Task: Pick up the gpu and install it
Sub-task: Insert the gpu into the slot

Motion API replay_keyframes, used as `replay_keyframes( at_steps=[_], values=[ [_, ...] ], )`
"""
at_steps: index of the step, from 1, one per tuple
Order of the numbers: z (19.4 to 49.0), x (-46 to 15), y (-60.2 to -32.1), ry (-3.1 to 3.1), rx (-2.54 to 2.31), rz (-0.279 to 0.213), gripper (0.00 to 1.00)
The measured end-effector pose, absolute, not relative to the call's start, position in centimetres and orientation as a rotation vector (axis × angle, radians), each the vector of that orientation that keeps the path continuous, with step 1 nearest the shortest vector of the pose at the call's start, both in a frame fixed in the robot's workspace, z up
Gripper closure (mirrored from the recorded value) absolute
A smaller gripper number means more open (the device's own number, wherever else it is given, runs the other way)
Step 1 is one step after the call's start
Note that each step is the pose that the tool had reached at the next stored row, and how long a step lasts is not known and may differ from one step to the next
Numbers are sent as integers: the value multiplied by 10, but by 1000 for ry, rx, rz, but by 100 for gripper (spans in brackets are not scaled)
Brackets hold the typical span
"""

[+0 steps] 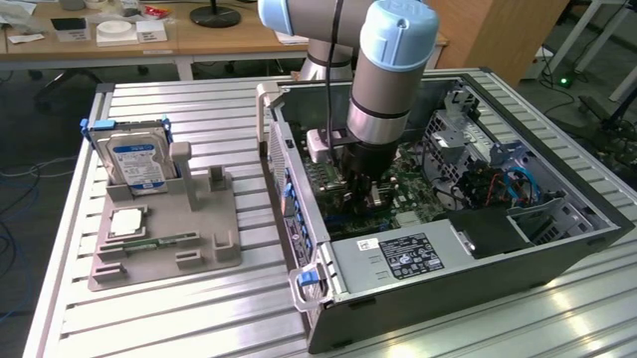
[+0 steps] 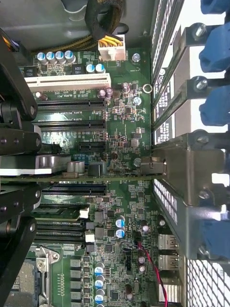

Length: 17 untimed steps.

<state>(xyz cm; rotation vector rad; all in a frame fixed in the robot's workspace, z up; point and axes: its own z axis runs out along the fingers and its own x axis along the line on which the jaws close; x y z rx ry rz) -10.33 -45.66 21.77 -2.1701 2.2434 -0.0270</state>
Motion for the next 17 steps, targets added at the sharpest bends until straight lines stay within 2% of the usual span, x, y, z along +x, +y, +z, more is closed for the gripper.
replay_keyframes(
  at_steps=[17],
  values=[
    [211,-106,-457,2243,-2171,-28,72]
  ],
)
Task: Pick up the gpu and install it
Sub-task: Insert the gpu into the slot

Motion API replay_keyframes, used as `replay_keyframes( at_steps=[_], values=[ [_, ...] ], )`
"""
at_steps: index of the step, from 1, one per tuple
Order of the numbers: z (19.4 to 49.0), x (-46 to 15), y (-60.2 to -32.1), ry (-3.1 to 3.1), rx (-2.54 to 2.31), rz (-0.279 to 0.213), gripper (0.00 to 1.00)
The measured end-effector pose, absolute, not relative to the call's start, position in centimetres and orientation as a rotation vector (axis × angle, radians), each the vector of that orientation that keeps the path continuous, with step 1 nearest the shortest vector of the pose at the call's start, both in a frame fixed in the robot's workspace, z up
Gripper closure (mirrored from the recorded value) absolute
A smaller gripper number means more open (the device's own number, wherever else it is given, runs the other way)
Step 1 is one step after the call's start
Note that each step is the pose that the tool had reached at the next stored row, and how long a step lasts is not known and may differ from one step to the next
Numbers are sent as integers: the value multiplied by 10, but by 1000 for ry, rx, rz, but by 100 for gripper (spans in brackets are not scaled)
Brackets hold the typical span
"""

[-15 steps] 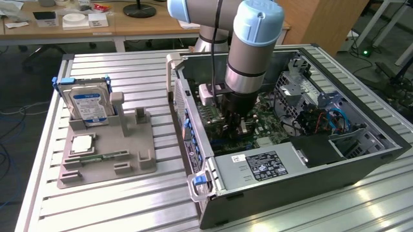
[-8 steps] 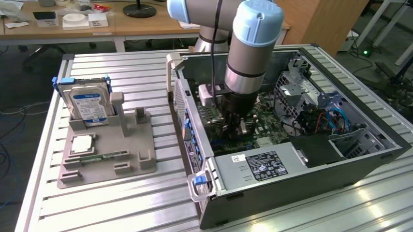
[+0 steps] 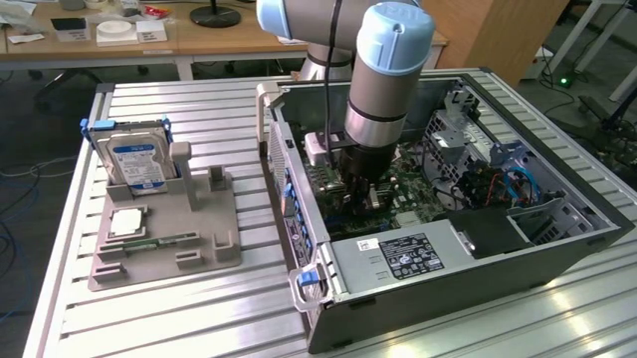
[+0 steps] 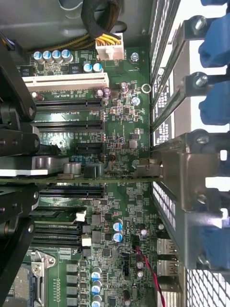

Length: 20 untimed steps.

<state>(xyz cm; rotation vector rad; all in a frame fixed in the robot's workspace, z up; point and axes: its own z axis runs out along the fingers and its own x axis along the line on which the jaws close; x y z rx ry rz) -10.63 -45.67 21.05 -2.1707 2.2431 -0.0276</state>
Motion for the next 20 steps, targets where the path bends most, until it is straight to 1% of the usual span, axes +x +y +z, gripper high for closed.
replay_keyframes(
  at_steps=[7,8,20],
  values=[
    [213,-107,-456,2242,-2168,-29,71],
    [216,-107,-456,2241,-2168,-30,65],
    [260,-107,-455,2232,-2159,-49,65]
  ],
)
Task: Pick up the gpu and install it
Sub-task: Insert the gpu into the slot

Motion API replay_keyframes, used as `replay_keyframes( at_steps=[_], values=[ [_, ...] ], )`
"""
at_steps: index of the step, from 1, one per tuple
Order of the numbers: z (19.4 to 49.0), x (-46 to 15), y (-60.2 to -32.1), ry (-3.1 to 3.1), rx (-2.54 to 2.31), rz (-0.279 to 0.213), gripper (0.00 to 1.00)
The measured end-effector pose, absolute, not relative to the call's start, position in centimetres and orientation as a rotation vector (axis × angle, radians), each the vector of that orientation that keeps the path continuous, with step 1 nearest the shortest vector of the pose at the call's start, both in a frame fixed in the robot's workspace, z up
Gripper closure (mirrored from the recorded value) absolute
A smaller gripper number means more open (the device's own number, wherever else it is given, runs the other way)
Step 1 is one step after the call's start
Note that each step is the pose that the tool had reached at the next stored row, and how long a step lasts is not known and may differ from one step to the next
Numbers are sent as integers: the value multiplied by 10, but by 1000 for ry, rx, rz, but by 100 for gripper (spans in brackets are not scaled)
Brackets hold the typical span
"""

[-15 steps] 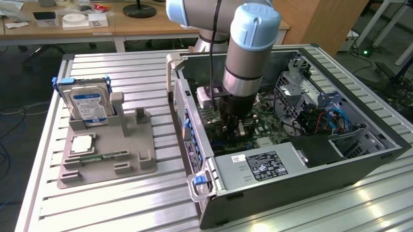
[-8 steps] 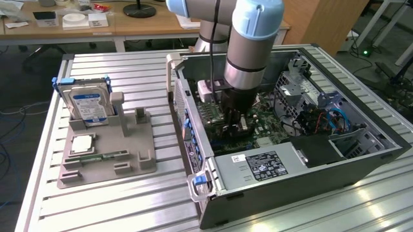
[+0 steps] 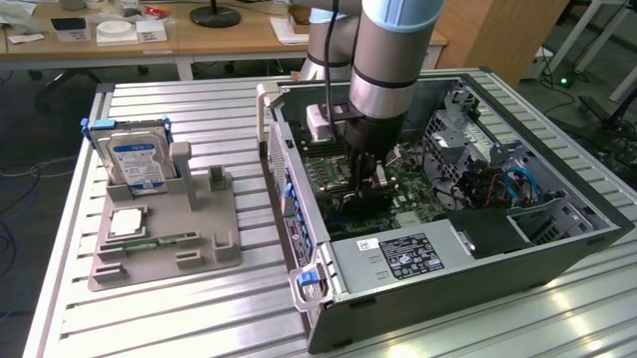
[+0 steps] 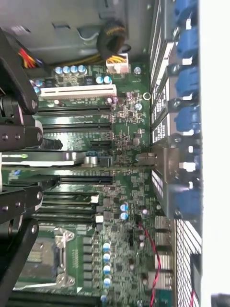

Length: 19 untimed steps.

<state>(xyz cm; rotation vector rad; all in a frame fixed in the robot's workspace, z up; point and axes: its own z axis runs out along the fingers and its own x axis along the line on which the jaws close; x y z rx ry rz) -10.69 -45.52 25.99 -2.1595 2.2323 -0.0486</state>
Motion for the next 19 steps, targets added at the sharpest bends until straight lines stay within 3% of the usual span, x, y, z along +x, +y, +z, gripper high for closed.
replay_keyframes(
  at_steps=[7,9,13,19],
  values=[
    [270,-107,-455,2229,-2156,-55,66],
    [270,-107,-455,2229,-2156,-55,79],
    [270,-107,-455,2229,-2156,-55,89],
    [270,-107,-455,2229,-2156,-55,89]
  ],
)
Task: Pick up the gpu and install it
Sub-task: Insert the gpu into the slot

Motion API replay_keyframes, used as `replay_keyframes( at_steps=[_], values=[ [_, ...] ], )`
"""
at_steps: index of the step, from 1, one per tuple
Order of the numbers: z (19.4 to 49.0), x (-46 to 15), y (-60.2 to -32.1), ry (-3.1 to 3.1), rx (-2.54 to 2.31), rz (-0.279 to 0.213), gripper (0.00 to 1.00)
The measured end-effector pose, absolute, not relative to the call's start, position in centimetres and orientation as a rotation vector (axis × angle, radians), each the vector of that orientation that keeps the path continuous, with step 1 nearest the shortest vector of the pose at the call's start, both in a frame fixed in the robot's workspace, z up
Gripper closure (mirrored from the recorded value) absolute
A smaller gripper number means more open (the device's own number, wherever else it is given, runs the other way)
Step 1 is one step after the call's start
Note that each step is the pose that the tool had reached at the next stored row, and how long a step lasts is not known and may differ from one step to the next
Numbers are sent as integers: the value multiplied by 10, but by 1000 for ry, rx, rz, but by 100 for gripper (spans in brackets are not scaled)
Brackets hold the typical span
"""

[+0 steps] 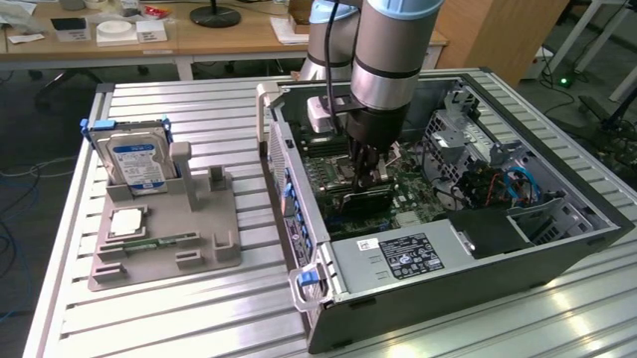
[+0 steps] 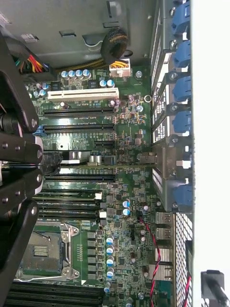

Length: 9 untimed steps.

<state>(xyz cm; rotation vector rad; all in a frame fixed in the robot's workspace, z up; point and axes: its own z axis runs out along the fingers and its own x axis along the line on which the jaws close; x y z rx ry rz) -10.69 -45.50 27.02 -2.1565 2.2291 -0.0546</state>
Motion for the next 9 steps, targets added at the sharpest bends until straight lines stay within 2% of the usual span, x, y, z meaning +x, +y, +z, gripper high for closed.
replay_keyframes(
  at_steps=[9],
  values=[
    [270,-107,-455,2229,-2156,-55,89]
  ],
)
